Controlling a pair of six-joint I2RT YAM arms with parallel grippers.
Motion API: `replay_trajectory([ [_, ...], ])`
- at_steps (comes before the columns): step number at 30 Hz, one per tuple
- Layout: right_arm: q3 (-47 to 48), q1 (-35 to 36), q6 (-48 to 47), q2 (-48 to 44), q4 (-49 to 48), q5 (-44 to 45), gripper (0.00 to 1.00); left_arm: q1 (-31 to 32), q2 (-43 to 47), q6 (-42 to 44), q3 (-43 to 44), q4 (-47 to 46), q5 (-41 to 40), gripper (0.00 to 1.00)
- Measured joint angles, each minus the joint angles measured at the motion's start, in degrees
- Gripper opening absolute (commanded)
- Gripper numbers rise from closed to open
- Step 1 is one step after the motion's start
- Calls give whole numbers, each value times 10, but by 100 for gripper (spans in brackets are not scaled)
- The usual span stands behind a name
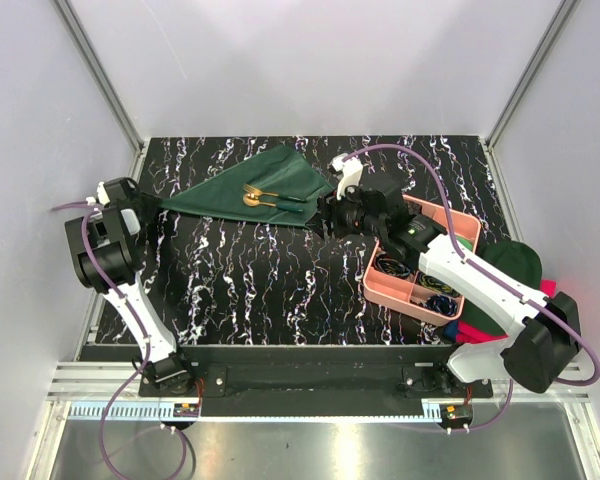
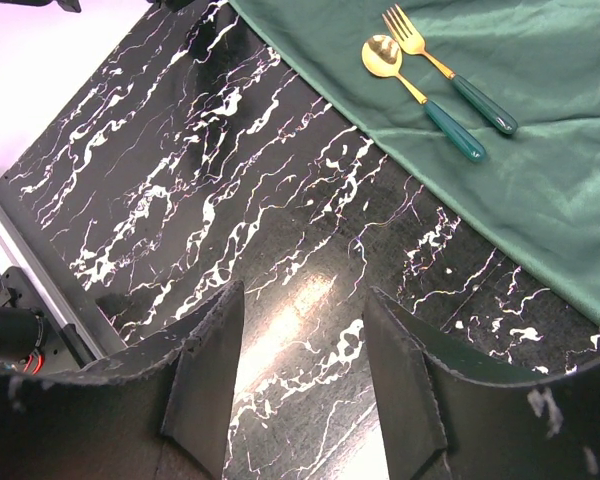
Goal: Fold the napkin, place the utensils inside, and roll it up
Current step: Flatten the napkin out
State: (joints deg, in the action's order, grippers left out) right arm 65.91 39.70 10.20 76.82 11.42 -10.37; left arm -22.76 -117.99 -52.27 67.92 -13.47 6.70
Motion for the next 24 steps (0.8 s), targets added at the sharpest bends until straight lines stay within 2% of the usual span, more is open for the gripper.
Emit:
replay_trajectory([
  [8, 0, 0, 1, 1, 0, 3, 61, -1, -10, 0, 7, -1, 7, 25],
  [16, 0, 0, 1, 1, 0, 3, 62, -4, -29, 0, 32, 10, 24, 0],
  [24, -5, 0, -1, 1, 0, 3, 63, -17, -29, 17, 27, 2, 60, 0],
])
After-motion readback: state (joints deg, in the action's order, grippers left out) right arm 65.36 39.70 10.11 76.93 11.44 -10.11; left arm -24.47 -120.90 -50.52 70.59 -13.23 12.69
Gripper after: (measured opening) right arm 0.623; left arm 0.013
